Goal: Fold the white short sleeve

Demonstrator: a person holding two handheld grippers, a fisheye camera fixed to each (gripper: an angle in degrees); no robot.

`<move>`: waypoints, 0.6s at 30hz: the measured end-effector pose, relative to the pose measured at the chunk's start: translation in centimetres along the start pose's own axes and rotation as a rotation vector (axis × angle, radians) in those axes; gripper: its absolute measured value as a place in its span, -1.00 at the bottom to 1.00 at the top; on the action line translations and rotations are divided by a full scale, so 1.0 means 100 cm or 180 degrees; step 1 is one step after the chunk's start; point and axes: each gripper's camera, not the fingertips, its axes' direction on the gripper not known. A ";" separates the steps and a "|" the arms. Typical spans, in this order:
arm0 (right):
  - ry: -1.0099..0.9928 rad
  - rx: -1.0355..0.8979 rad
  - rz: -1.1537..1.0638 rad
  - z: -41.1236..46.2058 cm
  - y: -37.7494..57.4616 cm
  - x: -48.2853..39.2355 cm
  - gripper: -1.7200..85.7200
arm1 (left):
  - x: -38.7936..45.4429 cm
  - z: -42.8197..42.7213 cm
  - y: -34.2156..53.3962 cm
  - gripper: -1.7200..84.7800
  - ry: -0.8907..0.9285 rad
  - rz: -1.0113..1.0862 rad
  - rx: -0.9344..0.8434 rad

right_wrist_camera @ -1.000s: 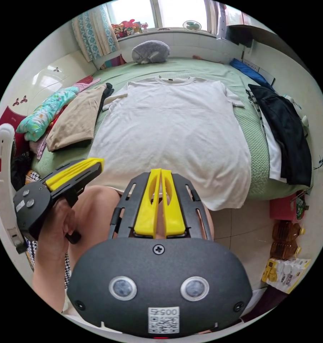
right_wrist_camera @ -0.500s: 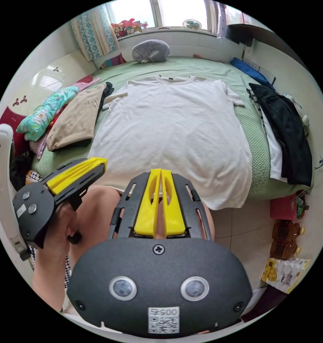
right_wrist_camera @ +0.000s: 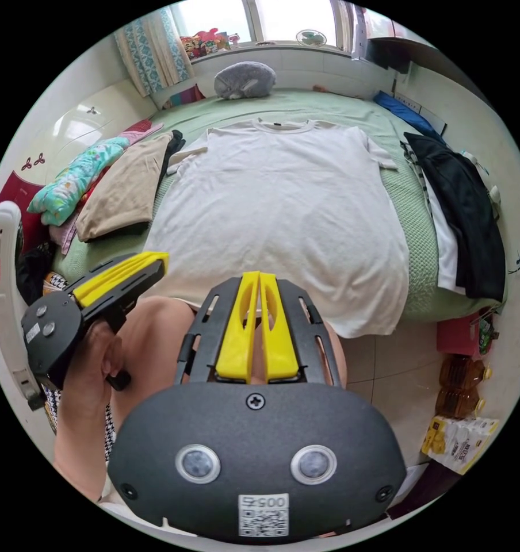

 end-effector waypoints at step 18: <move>-0.0038 -0.0049 0.0021 0.011 -0.013 0.009 -0.98 | -0.002 0.007 -0.010 -0.98 0.0050 0.0011 -0.0034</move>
